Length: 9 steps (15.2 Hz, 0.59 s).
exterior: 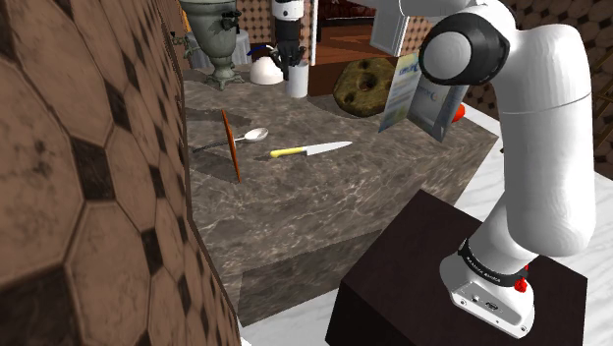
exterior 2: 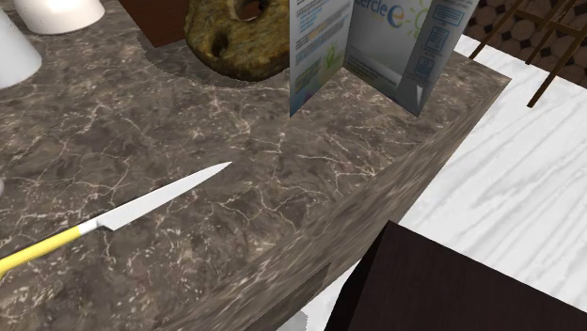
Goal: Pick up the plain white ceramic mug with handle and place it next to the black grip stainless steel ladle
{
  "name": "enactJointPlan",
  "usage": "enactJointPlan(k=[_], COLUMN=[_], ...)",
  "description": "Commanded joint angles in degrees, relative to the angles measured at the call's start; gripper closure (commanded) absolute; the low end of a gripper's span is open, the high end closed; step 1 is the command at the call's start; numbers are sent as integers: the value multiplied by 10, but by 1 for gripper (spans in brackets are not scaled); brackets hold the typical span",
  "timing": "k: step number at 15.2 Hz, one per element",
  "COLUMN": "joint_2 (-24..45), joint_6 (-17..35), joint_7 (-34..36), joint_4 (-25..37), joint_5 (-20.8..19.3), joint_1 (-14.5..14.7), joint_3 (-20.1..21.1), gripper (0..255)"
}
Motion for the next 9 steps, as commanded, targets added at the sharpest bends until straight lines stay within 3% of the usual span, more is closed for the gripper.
enactJointPlan(k=[1, 3, 9], joint_2=[51, 122, 72], joint_6=[-35, -86, -2], joint_7=[22, 41, 39], joint_4=[86, 208, 74], joint_5=[0, 0, -1], joint_1=[13, 23, 29], joint_3=[5, 10, 8], gripper=[255, 255, 255])
